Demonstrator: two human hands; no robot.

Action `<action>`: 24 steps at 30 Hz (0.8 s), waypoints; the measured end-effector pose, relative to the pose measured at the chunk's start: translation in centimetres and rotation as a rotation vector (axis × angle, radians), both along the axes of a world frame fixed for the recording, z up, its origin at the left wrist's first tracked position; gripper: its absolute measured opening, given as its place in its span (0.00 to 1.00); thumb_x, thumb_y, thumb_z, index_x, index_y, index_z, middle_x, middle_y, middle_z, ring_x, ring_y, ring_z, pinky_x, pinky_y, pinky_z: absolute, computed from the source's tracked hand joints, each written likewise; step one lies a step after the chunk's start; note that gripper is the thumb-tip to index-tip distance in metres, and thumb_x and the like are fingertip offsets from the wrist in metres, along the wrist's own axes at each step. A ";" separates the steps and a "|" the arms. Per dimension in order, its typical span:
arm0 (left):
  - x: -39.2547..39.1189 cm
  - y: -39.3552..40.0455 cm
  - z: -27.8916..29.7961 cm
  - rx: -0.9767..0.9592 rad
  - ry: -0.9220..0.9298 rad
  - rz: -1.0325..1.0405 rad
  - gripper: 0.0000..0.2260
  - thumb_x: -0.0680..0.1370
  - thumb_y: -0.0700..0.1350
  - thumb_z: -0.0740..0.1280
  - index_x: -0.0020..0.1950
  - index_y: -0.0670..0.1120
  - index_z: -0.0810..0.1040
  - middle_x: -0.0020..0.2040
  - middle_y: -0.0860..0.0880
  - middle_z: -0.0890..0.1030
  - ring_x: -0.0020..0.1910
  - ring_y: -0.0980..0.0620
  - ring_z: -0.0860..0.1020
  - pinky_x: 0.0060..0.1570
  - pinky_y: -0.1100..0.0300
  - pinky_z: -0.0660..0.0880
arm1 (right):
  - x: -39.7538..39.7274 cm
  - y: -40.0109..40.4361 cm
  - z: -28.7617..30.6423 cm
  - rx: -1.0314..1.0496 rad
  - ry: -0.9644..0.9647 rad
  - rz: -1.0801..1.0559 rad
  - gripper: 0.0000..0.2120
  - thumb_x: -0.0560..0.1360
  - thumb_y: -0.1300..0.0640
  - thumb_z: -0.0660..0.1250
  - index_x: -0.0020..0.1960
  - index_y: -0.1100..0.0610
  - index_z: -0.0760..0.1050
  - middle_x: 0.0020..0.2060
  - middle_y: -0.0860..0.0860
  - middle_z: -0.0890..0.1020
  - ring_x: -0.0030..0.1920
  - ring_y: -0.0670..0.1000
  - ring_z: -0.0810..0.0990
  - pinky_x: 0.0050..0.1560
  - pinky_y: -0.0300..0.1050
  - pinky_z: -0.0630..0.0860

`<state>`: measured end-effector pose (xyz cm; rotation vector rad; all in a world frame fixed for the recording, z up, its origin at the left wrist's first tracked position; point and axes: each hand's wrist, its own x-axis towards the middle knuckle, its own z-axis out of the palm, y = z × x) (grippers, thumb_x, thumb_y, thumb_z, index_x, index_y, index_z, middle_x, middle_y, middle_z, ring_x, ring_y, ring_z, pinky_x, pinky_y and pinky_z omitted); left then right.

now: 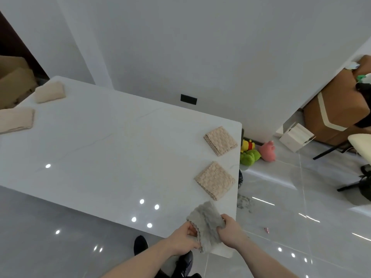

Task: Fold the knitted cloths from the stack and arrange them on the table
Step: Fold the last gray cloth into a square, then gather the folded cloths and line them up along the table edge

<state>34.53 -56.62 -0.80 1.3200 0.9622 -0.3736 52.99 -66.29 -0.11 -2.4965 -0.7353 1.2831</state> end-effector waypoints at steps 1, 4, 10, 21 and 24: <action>0.2 -0.2 -0.5 -0.004 0.011 0.005 0.15 0.70 0.38 0.75 0.51 0.47 0.73 0.50 0.49 0.80 0.45 0.61 0.79 0.45 0.66 0.75 | 0.3 -0.4 -0.5 -0.017 -0.010 0.000 0.11 0.76 0.57 0.62 0.57 0.53 0.76 0.45 0.50 0.82 0.43 0.51 0.80 0.44 0.48 0.80; 0.5 -0.5 -0.6 -0.074 0.056 0.058 0.17 0.75 0.34 0.71 0.59 0.42 0.69 0.58 0.47 0.78 0.48 0.57 0.76 0.39 0.67 0.72 | 0.8 -1.2 -1.1 -0.037 -0.030 -0.046 0.20 0.76 0.61 0.61 0.68 0.53 0.72 0.47 0.49 0.80 0.42 0.49 0.78 0.36 0.40 0.73; -1.3 0.1 0.1 0.038 0.074 0.025 0.20 0.76 0.42 0.70 0.65 0.47 0.68 0.64 0.53 0.77 0.49 0.58 0.76 0.39 0.71 0.72 | -0.1 -1.3 -1.9 -0.042 -0.165 0.003 0.34 0.74 0.59 0.62 0.78 0.51 0.60 0.74 0.52 0.67 0.71 0.57 0.69 0.68 0.51 0.71; -13.8 10.7 5.5 0.322 0.036 0.339 0.12 0.76 0.40 0.67 0.57 0.54 0.76 0.60 0.59 0.80 0.51 0.57 0.82 0.44 0.62 0.78 | -10.8 10.7 3.2 0.324 0.028 0.163 0.25 0.78 0.57 0.64 0.74 0.45 0.67 0.71 0.42 0.68 0.61 0.43 0.75 0.59 0.39 0.74; -19.4 14.2 7.4 0.401 0.008 0.413 0.11 0.77 0.42 0.66 0.57 0.56 0.76 0.61 0.60 0.79 0.50 0.58 0.81 0.42 0.66 0.75 | -16.1 15.7 4.8 0.420 0.090 0.180 0.23 0.78 0.56 0.64 0.71 0.43 0.69 0.67 0.41 0.71 0.59 0.42 0.76 0.56 0.38 0.76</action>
